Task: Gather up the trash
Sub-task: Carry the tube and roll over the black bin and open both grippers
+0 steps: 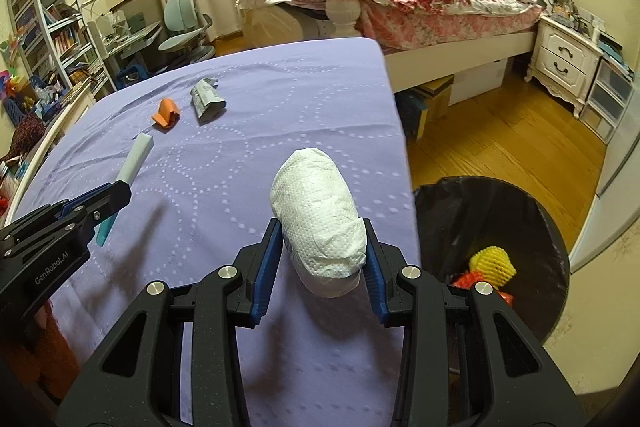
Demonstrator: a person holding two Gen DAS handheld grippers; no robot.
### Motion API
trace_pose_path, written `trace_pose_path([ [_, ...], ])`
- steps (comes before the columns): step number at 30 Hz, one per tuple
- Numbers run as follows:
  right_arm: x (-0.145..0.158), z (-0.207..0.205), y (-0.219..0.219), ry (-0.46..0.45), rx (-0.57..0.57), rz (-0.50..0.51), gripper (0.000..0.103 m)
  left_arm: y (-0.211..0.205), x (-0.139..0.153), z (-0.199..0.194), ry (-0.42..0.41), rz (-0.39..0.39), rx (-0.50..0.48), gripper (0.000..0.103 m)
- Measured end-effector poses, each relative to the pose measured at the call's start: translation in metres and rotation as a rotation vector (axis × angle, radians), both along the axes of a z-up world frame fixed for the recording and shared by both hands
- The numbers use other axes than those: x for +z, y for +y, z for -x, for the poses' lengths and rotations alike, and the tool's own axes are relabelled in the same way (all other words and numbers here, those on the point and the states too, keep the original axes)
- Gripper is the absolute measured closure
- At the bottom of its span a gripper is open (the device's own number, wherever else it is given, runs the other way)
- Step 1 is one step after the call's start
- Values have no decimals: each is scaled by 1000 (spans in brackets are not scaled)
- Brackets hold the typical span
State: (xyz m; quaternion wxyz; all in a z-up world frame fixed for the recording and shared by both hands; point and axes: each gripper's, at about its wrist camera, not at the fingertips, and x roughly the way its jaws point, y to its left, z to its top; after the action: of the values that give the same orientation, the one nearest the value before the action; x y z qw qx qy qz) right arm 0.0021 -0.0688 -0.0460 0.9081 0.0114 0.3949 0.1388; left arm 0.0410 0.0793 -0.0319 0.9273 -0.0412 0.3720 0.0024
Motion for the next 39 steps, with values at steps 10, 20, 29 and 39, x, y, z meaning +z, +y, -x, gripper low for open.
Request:
trace_pose_path([
  [10,6,17,-53,-41,-115,14,65,-45,11,9,-43,4,-83,81],
  [20,1,19,-107,-41,-242,10,65,-99,10,2,-42,10,-197,81],
  [29,-3,15,-137,-54,-304,22,65,-145,7,-15,-55,-17,-273,81],
  [39,-6,9,-162,-50,-340,11,65,-175,-2,-36,-43,-55,-296,81],
])
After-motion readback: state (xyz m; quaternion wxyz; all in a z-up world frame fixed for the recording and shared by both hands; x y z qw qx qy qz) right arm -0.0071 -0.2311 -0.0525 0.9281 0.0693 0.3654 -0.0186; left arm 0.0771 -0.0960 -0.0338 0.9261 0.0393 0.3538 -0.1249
